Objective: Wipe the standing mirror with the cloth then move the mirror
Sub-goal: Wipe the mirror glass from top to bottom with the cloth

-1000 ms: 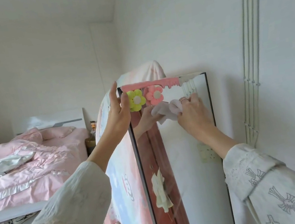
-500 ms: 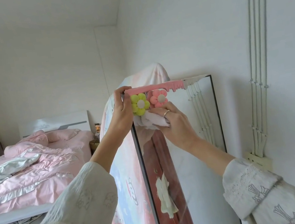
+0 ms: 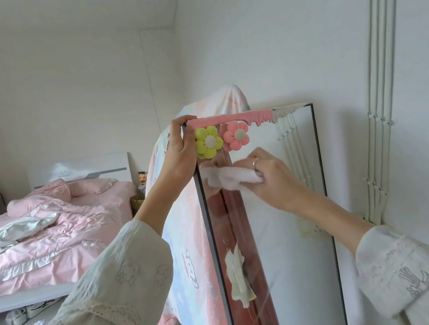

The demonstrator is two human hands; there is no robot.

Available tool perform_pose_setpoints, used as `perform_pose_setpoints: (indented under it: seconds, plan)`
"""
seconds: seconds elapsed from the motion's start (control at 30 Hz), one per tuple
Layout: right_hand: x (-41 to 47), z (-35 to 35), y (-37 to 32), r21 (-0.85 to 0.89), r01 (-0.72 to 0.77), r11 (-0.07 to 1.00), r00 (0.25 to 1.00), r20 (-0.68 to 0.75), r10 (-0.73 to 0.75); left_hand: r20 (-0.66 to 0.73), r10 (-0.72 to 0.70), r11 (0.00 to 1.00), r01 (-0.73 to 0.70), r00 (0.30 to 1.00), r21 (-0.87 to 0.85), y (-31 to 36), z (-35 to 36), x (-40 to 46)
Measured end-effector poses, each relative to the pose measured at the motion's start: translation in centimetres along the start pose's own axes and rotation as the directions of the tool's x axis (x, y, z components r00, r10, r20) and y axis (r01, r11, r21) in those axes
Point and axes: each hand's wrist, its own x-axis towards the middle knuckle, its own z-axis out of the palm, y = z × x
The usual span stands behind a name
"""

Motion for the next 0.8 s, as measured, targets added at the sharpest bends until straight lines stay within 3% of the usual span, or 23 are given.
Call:
perform_pose_setpoints:
  seconds: [0.07,0.23,0.4,0.5,0.57,0.63,0.67,0.73,0.8]
  plan:
    - [0.7,0.8,-0.6,-0.080,0.054,0.995,0.992,-0.109,-0.063,-0.004,0.004,1.000,-0.004,1.000,0.016,0.0,0.1,0.1]
    - [0.7,3.1,-2.1,-0.049,0.113,0.992,0.954,-0.273,-0.122,-0.025,-0.006,1.000,0.006,1.000,0.012,-0.4,-0.1,0.3]
    - [0.6,4.4,-3.9,-0.005,0.154,0.988,0.942,-0.301,-0.148,-0.039,-0.003,1.000,0.002,0.999,-0.007,-0.3,0.2,0.3]
    - [0.6,3.7,-2.9,0.057,0.130,0.990,0.981,-0.154,-0.120,-0.033,-0.017,1.000,0.017,0.999,-0.016,-0.2,0.1,0.3]
    - [-0.1,2.9,-1.6,0.043,0.109,0.993,0.991,0.072,-0.111,-0.038,-0.016,1.000,0.015,0.999,-0.010,-0.2,0.0,0.2]
    - [-0.8,1.5,-0.7,-0.015,0.024,1.000,0.945,0.327,-0.018,-0.053,0.012,1.000,-0.012,0.999,0.001,-0.3,0.2,0.2]
    - [-1.1,0.8,-0.3,-0.010,-0.045,0.999,0.928,0.369,0.045,-0.056,0.022,1.000,-0.021,0.998,0.009,-0.3,0.3,0.2]
    - [-1.0,-0.5,-0.2,0.109,-0.205,0.973,0.952,0.253,0.172,-0.052,0.016,1.000,-0.015,0.999,0.026,-0.2,0.5,0.2]
    - [0.1,-1.2,-0.5,0.224,-0.209,0.952,0.975,-0.026,0.220,-0.047,0.004,1.000,-0.004,0.999,0.019,-0.1,0.4,0.1]
